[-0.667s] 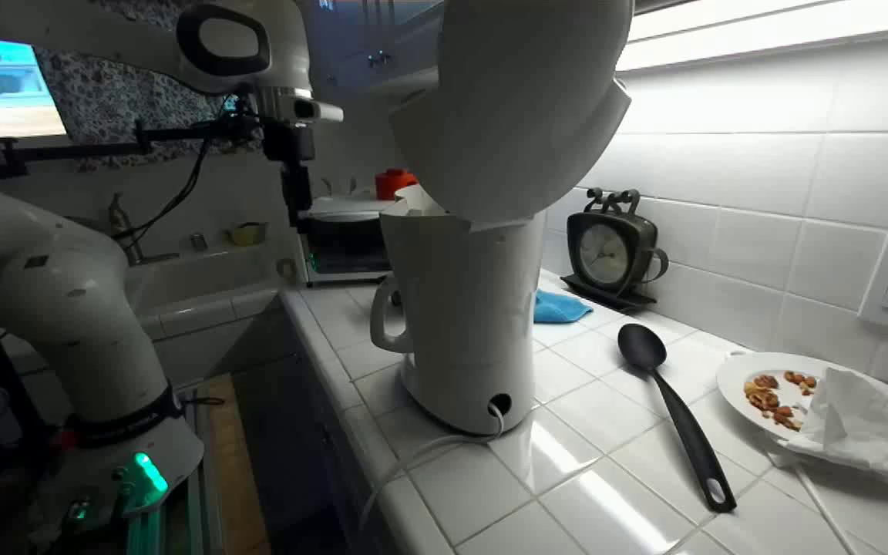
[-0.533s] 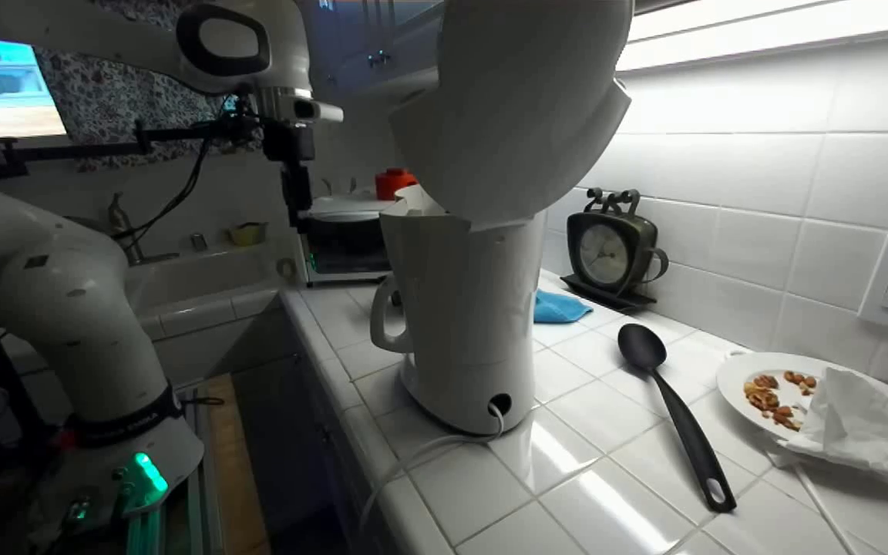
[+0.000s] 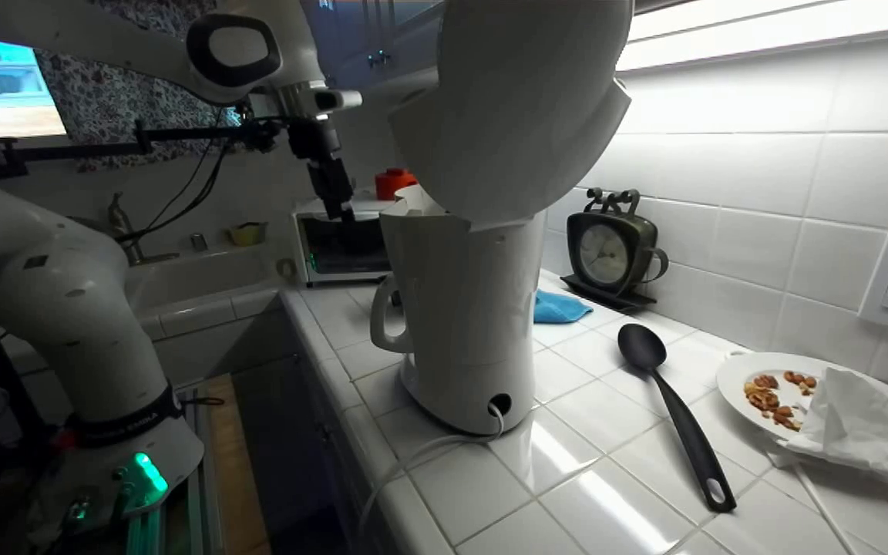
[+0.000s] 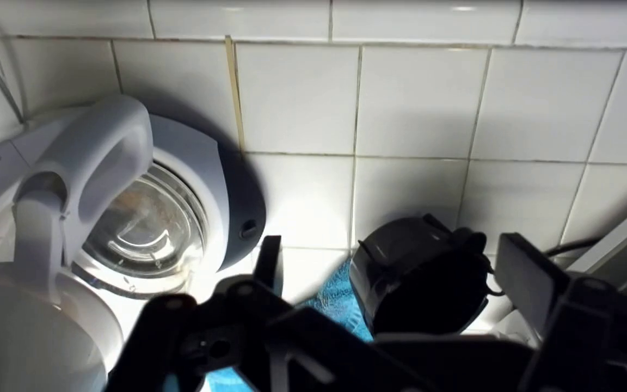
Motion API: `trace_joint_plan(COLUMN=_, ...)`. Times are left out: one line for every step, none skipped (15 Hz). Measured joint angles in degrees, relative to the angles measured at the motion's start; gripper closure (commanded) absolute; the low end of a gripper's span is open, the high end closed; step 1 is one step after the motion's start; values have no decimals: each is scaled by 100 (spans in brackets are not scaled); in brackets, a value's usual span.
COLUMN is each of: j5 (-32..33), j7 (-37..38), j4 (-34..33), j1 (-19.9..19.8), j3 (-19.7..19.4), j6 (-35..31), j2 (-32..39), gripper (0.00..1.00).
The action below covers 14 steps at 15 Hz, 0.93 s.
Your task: Place the coffee strainer inside the coffee maker
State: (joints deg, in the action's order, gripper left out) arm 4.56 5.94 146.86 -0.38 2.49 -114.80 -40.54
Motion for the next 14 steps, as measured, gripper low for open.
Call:
trace_joint_plan(j5=-5, j7=-2, j4=35, j1=0, j3=-40, j6=-210, j2=82, gripper=0)
trace_joint_plan(j5=-9, j7=-2, j4=61, j1=-1, j3=-65, j6=-374, j2=181, gripper=0)
trace_joint_plan(j5=-9, j7=-1, j4=83, j1=-4, j3=-73, j6=-505, j2=288, gripper=0)
trace_joint_plan(j5=-9, j7=10, j4=96, j1=-9, j3=-73, j6=-600, j2=402, gripper=0)
trace_joint_plan(j5=-9, j7=36, j4=103, j1=-17, j3=-71, j6=-671, j2=518, gripper=0)
trace_joint_plan(j5=-9, j7=78, j4=104, j1=-23, j3=-68, j6=-710, j2=632, gripper=0)
trace_joint_plan(j5=-9, j7=151, j4=105, j1=-28, j3=-65, j6=-761, j2=742, gripper=0)
trace_joint_plan(j5=-9, j7=246, j4=106, j1=-32, j3=-59, j6=-839, j2=847, gripper=0)
trace_joint_plan(j5=-9, j7=363, j4=106, j1=-39, j3=-44, j6=-919, j2=955, gripper=0)
trace_joint_plan(j5=-9, j7=479, j4=106, j1=-50, j3=-23, j6=-1000, j2=1056, gripper=0)
trace_joint_plan(j5=-9, j7=592, j4=106, j1=-62, j3=-3, j6=-1098, j2=1154, gripper=0)
trace_joint_plan(j5=-9, j7=704, j4=105, j1=-77, j3=16, j6=-1200, j2=1250, gripper=0)
trace_joint_plan(j5=-9, j7=803, j4=106, j1=-93, j3=31, j6=-1315, j2=1340, gripper=0)
trace_joint_plan(j5=-9, j7=890, j4=105, j1=-106, j3=41, j6=-1431, j2=1425, gripper=0)
